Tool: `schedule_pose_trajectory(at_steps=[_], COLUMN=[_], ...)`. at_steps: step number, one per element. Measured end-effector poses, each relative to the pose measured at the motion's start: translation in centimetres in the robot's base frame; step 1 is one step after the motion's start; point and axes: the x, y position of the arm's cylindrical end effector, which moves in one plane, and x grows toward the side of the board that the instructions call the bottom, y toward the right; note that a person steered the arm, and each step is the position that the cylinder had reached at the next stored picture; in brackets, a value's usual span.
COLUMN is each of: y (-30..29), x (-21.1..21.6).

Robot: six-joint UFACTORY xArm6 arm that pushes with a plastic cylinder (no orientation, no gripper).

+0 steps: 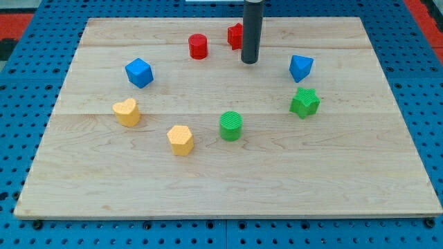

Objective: Push red star slightly upwards

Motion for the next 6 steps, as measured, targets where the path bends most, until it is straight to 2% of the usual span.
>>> schedule_pose_trajectory(at_steps=[3,4,5,6], y=[-0.1,-0.1,-1.4,-1.0], x=[-0.6,-5.4,-6.5,-3.6])
